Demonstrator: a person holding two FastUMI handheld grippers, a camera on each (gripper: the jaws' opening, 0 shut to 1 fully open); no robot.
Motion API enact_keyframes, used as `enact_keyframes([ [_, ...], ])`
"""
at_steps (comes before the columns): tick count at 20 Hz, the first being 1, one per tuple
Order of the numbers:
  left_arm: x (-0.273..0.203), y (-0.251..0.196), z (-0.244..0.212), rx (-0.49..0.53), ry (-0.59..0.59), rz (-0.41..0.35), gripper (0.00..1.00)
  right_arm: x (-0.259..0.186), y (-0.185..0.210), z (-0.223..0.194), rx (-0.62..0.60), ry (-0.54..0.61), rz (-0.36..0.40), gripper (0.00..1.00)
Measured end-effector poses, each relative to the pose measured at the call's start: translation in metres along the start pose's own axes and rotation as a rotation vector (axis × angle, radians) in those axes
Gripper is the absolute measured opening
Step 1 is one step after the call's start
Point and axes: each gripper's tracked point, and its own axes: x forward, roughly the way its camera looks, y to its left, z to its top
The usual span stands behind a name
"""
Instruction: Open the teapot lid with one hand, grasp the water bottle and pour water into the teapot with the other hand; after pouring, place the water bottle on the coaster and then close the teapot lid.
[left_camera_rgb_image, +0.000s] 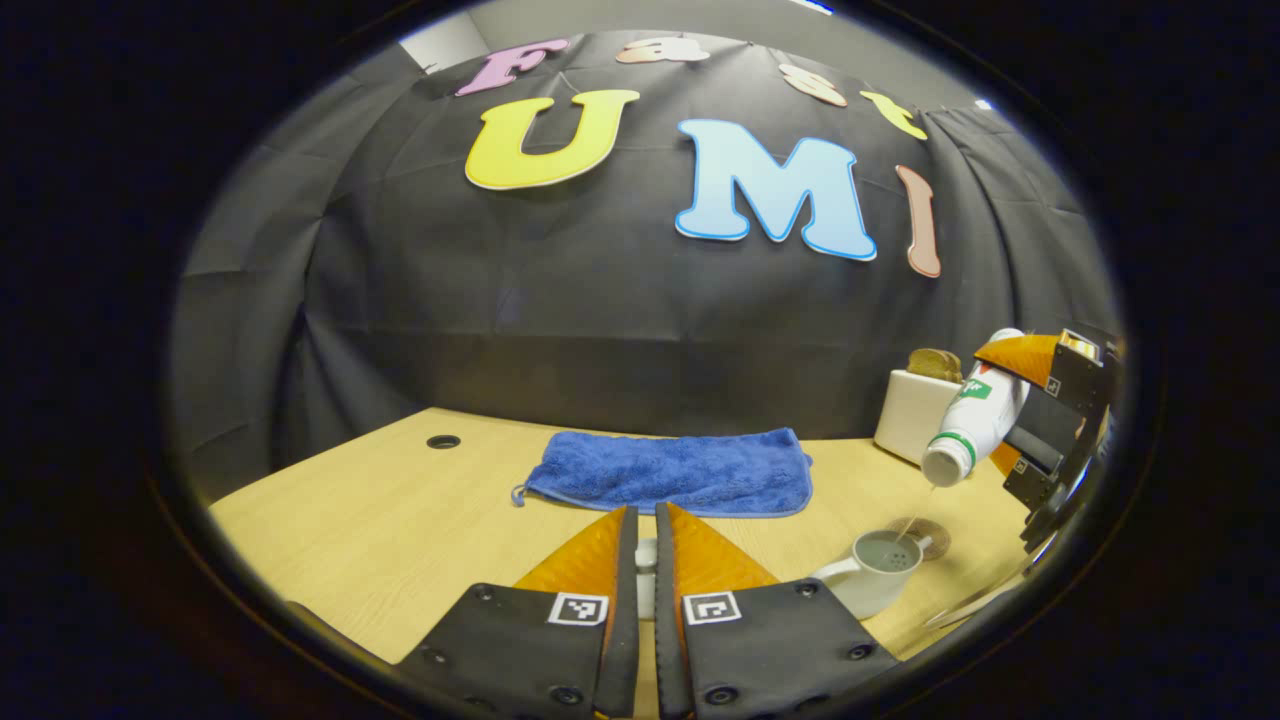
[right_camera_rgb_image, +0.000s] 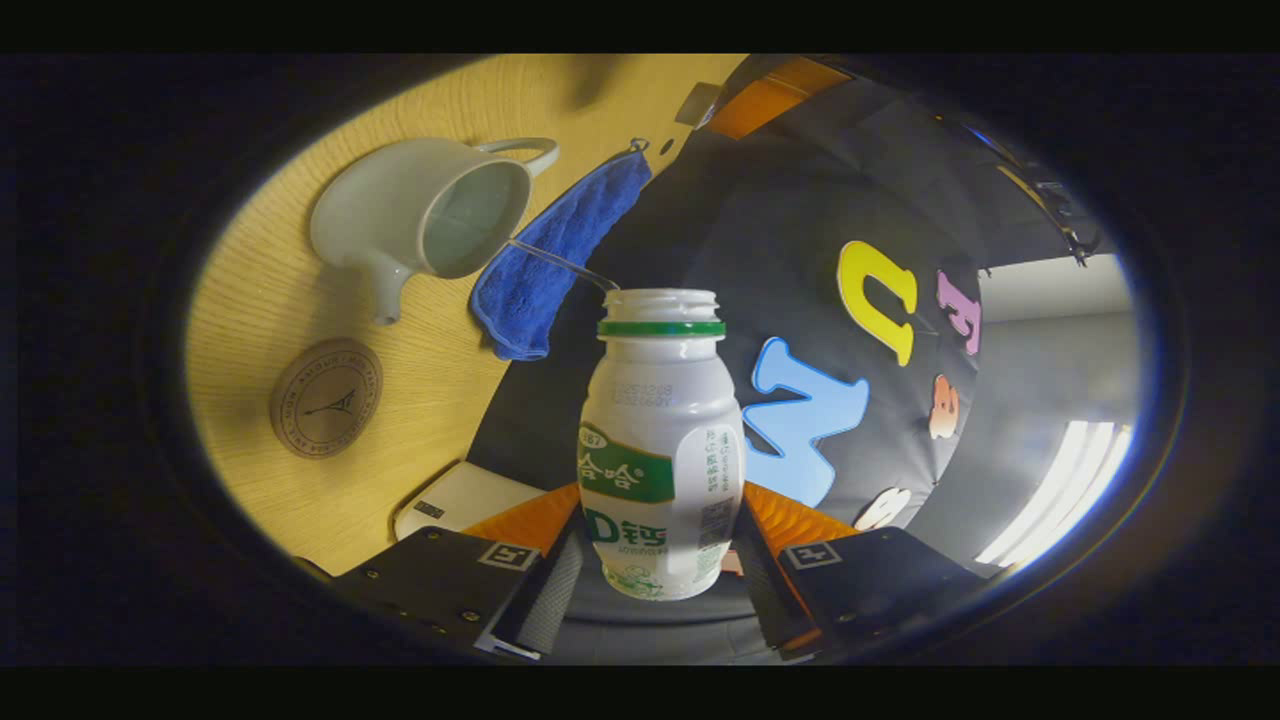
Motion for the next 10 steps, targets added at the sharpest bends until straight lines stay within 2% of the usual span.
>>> enact_keyframes([
  [10, -0.0004, -0.0018, -0.0001, 0.004, 0.007, -0.004, 0.13, 0.003, -0.0048, 0.0012, -0.043, -0.009, -0.02, 0.74],
])
